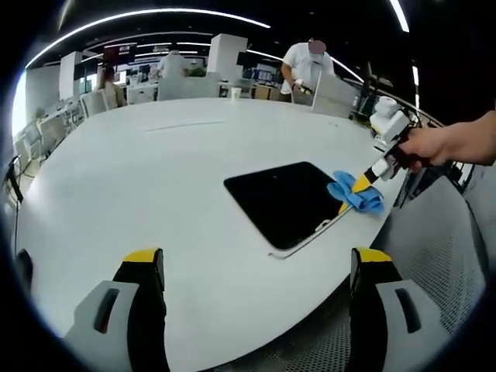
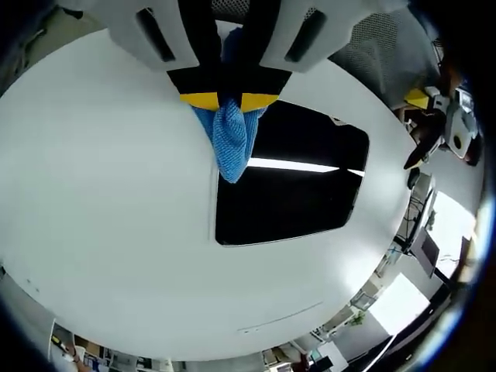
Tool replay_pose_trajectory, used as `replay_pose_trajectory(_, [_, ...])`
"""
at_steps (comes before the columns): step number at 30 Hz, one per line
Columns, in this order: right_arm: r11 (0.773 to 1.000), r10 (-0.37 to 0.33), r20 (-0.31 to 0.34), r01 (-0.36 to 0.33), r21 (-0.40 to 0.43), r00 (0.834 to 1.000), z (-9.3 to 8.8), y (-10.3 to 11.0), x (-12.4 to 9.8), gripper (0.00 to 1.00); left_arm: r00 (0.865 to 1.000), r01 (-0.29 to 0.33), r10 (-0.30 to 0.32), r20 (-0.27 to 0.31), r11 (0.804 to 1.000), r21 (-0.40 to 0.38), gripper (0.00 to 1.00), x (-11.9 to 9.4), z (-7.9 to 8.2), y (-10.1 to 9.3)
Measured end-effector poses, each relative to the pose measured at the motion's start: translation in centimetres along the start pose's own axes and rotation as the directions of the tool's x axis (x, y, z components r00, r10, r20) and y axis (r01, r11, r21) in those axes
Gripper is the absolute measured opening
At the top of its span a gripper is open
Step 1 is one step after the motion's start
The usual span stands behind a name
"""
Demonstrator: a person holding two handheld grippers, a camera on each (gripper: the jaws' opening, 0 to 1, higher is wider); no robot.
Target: Wipe the mirror surface with the cleaning cloth until all visible marks leave the cleaned area.
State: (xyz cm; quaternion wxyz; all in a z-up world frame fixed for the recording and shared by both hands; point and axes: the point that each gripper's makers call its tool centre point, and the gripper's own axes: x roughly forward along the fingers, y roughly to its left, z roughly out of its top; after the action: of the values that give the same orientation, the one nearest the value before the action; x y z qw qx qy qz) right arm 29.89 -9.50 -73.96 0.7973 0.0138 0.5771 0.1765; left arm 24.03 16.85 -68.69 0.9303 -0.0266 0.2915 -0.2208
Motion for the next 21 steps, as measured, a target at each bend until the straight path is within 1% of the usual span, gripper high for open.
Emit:
replay_pose_trajectory(4, [1.0, 0.004, -0.005, -0.004, 0.027, 1.0, 0.0, 0.4, 0.0, 0.01, 1.0, -0.008, 0.008, 0.006, 1.0, -0.004, 0.99, -0.1, 0.1, 0.1])
replay_pose_trajectory(11, [1.0, 0.003, -0.008, -0.003, 0.012, 1.0, 0.1, 0.9, 0.1, 0.01, 1.0, -0.003, 0.003, 0.008, 1.0, 0.001, 0.99, -0.1, 0.2, -0.1])
replay_pose_trajectory(16, [1.0, 0.005, -0.009, -0.005, 0.026, 1.0, 0.1, 0.9, 0.2, 0.01, 1.0, -0.007, 0.007, 0.008, 1.0, -0.004, 0.99, -0.1, 0.2, 0.0])
replay_pose_trajectory(21, [0.999, 0.014, -0.009, -0.014, 0.032, 1.0, 0.3, 1.4, 0.4, 0.01, 1.0, -0.003, 0.003, 0.002, 1.0, 0.0, 0.99, 0.0, 0.2, -0.1])
